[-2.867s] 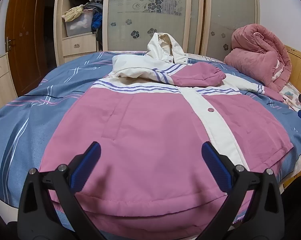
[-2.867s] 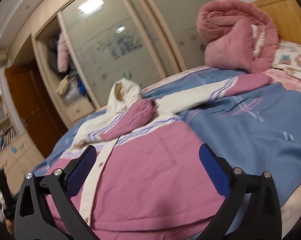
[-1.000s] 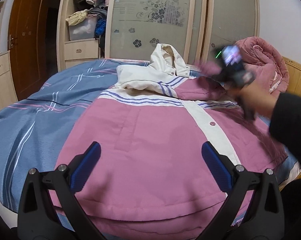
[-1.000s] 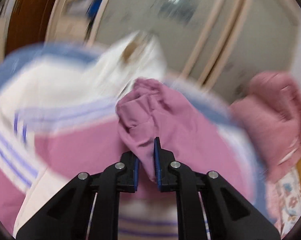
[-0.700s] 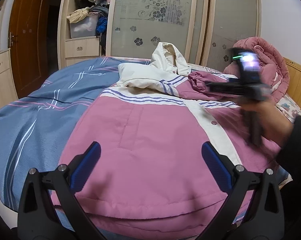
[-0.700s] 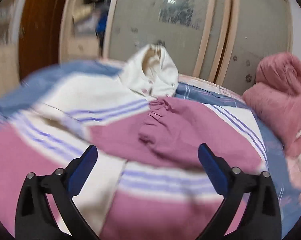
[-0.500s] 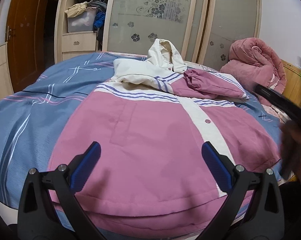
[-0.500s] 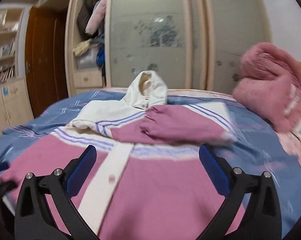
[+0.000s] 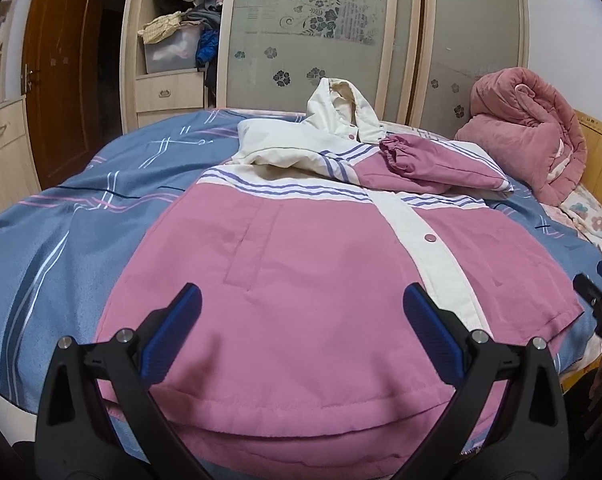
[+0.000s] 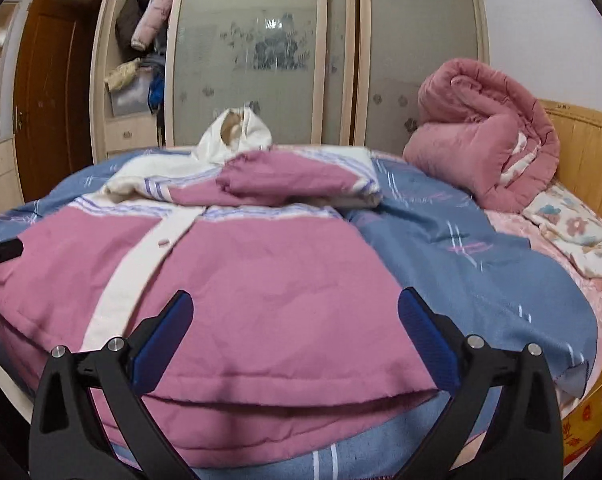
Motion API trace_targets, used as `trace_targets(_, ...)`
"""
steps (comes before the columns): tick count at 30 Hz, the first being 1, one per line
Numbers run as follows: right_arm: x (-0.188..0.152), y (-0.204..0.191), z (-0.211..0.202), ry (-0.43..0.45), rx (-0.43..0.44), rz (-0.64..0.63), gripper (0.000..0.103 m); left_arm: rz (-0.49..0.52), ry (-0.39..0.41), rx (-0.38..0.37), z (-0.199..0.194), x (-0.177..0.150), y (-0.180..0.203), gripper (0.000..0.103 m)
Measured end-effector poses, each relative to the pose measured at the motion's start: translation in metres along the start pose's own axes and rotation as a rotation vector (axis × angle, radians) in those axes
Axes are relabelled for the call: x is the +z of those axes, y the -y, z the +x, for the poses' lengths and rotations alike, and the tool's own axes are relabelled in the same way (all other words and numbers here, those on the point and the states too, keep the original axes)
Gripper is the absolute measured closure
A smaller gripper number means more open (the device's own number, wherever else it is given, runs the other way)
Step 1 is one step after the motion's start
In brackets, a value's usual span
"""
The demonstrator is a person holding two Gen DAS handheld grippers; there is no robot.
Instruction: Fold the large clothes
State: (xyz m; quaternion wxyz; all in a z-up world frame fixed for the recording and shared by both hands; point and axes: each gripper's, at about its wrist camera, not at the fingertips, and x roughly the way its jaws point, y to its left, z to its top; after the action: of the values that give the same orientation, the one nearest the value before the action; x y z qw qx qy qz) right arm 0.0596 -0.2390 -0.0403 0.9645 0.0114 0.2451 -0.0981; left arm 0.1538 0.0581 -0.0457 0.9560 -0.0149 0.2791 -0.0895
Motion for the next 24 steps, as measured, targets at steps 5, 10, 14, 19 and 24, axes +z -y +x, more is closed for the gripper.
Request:
trace_targets(5, -0.004, 0.0027, -0.0023, 0.008, 0.009, 0.016, 0.001, 0.013, -0.013, 0.005, 0.0045, -0.0032, 0.0059, 0.002)
trace_targets(10, -0.0043, 0.0016, -0.0021, 0.007, 0.018, 0.021, 0.001, 0.031, -0.011, 0.007, 0.0038, -0.0059, 0.0086, 0.002)
trace_targets(14, -0.004, 0.0019, -0.0024, 0.009, 0.021, 0.03, 0.001, 0.029, -0.021, 0.011, 0.0046, -0.0074, 0.0058, 0.002)
trace_targets(19, -0.0036, -0.0001, -0.0013, 0.007, 0.029, 0.032, 0.001, 0.031, -0.021, 0.01, 0.0045, -0.0078, 0.0051, 0.002)
trace_targets(24, -0.0027, -0.0046, -0.0003, 0.01, 0.037, 0.026, 0.001, 0.036, -0.027, 0.009, 0.0042, -0.0082, 0.003, 0.002)
